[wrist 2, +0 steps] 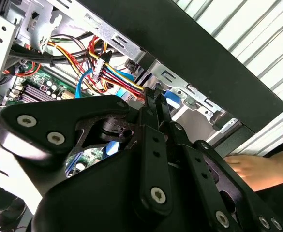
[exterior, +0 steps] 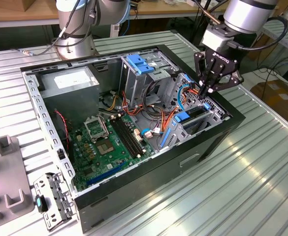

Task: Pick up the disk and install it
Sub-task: 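Insert the first disk wire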

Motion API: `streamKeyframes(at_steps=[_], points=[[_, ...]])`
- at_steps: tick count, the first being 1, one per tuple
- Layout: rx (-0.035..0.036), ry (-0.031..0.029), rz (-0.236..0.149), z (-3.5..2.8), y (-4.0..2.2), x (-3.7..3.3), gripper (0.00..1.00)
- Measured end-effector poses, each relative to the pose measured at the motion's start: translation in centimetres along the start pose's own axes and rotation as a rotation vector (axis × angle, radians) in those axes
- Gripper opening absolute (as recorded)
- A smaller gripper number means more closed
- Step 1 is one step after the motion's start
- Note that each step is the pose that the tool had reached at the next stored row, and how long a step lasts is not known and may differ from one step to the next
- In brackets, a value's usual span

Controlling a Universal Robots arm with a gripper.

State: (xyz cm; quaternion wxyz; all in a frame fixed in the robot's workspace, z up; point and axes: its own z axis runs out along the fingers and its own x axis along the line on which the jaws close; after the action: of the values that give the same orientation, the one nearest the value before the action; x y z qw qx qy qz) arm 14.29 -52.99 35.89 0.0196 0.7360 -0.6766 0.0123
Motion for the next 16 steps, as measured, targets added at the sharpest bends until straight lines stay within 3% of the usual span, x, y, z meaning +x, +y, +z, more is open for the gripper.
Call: streamKeyframes(at_steps=[4, 8, 10, 16], points=[[-0.0023, -0.0005, 0.052, 0.40, 0.00, -0.01, 0.17], [-0.0025, -0.0005, 0.057, 0.76, 1.48, -0.15, 0.17], [-0.0026, -0.0007, 0.057, 0.88, 1.94, -0.19, 0.17], [-0.0041, 0.0104, 0.079, 1.14, 2.05, 0.31, 0.17]])
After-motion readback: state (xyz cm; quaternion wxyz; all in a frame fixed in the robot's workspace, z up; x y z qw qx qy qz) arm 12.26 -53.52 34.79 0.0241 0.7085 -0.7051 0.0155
